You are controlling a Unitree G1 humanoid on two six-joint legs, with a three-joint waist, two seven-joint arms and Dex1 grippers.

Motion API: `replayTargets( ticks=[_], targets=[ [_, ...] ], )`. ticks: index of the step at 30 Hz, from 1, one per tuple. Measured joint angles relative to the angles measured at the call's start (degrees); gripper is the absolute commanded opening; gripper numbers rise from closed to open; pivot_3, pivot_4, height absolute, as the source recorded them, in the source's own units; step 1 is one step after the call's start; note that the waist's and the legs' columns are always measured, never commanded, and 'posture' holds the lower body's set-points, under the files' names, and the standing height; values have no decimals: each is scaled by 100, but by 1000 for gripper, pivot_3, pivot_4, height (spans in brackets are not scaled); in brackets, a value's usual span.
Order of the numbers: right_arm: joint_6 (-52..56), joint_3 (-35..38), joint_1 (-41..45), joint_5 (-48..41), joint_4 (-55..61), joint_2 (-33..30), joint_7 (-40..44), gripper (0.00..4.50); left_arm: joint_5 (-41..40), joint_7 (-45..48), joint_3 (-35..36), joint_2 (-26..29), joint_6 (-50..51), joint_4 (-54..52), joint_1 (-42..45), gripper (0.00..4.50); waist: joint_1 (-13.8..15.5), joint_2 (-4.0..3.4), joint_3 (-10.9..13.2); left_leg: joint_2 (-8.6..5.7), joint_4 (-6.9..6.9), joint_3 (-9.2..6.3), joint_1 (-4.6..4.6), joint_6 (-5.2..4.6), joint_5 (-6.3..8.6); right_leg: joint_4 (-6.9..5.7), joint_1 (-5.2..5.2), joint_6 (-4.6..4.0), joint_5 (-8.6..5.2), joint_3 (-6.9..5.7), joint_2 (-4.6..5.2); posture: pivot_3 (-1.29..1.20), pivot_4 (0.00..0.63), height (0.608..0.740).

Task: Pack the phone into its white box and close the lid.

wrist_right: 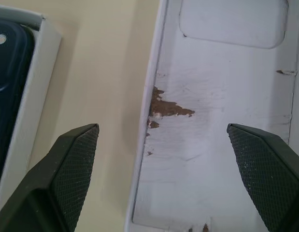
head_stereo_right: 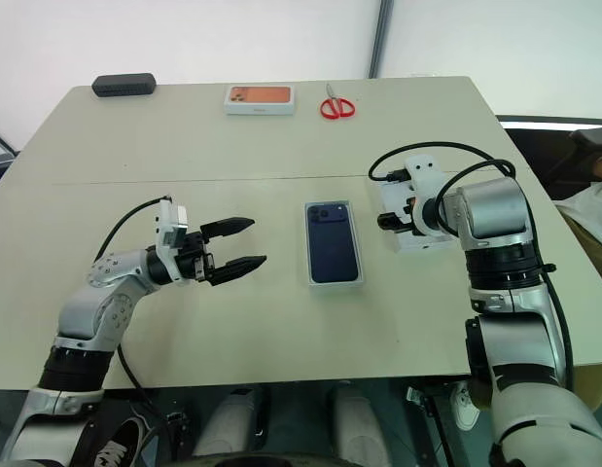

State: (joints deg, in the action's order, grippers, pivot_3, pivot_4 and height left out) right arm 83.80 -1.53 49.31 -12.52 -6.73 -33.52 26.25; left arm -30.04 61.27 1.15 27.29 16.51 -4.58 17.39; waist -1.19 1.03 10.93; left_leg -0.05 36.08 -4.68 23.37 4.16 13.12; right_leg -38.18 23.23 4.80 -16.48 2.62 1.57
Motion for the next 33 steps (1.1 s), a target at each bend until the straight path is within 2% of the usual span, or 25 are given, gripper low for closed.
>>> replayTargets(
  ticks=[9,20,23,30,33],
  targets=[
    [333,-16,-627,-118,876,125,-233,4449,4,-166,2,-13,-2,-86,-87,4418,7,0,0,-1,3,0,1,-1,0,0,-2,0,0,0,1,0,150,740],
    [205,16,-704,-122,916,259,-528,4449,5,-270,1,-34,-2,-140,-109,4418,2,0,0,0,3,0,0,-2,-1,0,-2,0,0,0,-1,0,150,740],
    [195,18,-717,-117,934,287,-609,3604,5,-276,-7,-35,-2,-149,-109,4500,1,0,0,0,4,1,0,-2,-1,0,-2,0,0,0,-1,0,150,740],
    [106,86,-693,-110,861,404,-770,39,5,-307,-31,-46,9,-268,-150,4500,-2,0,0,0,2,1,0,-2,-1,0,-2,0,0,1,-2,0,150,740],
    [76,103,-689,-102,839,486,-832,39,5,-345,-33,-46,12,-284,-157,4500,-2,0,0,0,2,0,-1,-2,-1,0,-2,0,0,0,-2,0,150,740]
  ],
)
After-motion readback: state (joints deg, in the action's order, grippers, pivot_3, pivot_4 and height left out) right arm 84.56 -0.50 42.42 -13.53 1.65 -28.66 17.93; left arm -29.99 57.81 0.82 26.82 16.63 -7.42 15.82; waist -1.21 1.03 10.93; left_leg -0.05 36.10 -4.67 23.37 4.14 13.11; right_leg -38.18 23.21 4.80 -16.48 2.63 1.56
